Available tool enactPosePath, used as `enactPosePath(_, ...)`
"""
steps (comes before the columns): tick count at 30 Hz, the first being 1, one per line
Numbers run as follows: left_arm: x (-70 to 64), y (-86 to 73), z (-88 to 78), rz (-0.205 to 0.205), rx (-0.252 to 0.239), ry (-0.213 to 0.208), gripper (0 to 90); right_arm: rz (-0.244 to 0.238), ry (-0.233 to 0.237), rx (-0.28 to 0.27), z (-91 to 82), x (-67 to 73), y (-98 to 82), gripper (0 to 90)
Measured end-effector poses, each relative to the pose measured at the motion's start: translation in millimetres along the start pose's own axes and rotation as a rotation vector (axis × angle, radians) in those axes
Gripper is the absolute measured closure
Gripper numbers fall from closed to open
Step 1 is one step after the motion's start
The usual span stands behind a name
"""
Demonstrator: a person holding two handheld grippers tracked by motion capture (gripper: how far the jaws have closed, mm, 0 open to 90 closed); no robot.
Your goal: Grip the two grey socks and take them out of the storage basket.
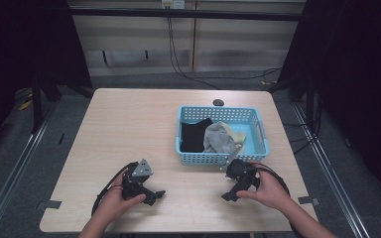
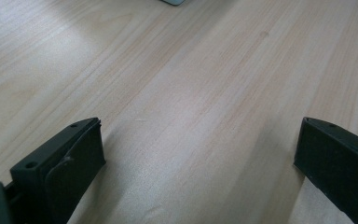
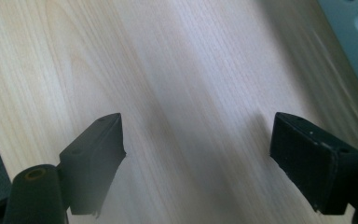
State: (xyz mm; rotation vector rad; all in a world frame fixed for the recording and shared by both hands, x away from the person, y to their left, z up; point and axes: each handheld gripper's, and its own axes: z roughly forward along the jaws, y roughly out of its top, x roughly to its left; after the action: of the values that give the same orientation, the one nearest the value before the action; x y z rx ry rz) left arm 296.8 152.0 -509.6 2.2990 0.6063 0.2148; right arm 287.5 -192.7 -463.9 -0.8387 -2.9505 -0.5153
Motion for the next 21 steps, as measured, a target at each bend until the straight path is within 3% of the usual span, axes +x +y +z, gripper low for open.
enactPosePath(6, 0.0, 0.0, 0.0, 0.000, 0.000, 0.000, 0.7, 0.002, 0.004, 0.044, -9.2, -1.0, 4.6, 18.4)
enactPosePath(9, 0.0, 0.0, 0.0, 0.000, 0.000, 0.000, 0.7, -0.023, 0.002, 0.079, -17.8, -2.0, 9.6, 18.4)
enactPosePath(21, 0.0, 0.0, 0.0, 0.000, 0.001, 0.000, 0.6, -0.044, -0.021, 0.078, -51.8, -7.9, 30.8, 19.0)
